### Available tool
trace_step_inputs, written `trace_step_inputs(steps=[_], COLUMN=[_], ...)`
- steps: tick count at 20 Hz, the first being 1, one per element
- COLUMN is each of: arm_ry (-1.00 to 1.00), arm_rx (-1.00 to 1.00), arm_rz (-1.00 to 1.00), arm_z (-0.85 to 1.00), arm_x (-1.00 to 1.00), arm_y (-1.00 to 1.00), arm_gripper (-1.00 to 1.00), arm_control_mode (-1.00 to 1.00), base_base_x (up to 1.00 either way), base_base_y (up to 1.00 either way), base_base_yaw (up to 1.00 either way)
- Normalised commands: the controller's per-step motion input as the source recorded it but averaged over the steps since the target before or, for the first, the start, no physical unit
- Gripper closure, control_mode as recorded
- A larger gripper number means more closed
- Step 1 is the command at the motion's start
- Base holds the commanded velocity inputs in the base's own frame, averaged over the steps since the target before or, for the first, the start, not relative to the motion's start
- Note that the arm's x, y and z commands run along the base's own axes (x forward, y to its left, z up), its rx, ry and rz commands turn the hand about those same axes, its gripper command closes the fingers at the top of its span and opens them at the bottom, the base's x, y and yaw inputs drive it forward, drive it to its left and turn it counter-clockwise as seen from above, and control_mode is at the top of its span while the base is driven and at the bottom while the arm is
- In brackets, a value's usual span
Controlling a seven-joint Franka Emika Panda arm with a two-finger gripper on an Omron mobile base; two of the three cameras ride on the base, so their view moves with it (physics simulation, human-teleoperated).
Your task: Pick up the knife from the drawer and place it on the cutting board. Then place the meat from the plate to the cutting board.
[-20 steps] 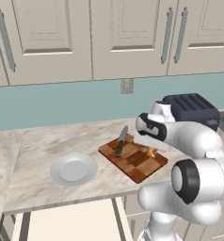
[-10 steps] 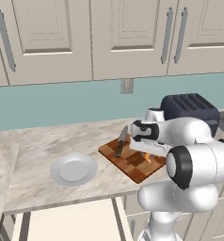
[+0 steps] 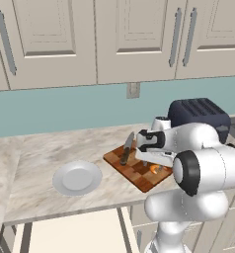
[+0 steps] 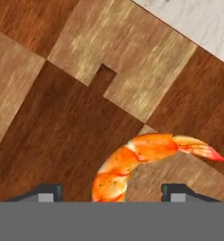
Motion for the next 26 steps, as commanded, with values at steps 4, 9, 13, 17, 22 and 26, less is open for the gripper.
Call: trace_step_inputs(steps=[4, 9, 13, 17, 22, 26], arm_ry=[-0.13, -0.17, -0.19, -0.15, -0.17, -0.25], arm_rx=[0.00, 0.00, 0.00, 0.00, 0.00, -0.02], arm_rz=[-0.02, -0.03, -0.04, -0.04, -0.01, 0.00], arm_z=[0.38, 0.49, 0.47, 0.72, 0.76, 0.65], arm_x=[-0.32, -0.65, -0.82, -0.62, -0.44, -0.47], arm_y=[0.00, 0.00, 0.04, 0.02, 0.00, 0.01], arm_gripper=[-1.00, -1.00, -1.00, -1.00, -1.00, -1.00], arm_control_mode=[-1.00, -1.00, -1.00, -1.00, -1.00, -1.00], base_base_x=[0.00, 0.00, 0.00, 0.00, 0.00, 0.00], base_base_y=[0.00, 0.00, 0.00, 0.00, 0.00, 0.00], base_base_yaw=[0.00, 0.00, 0.00, 0.00, 0.00, 0.00])
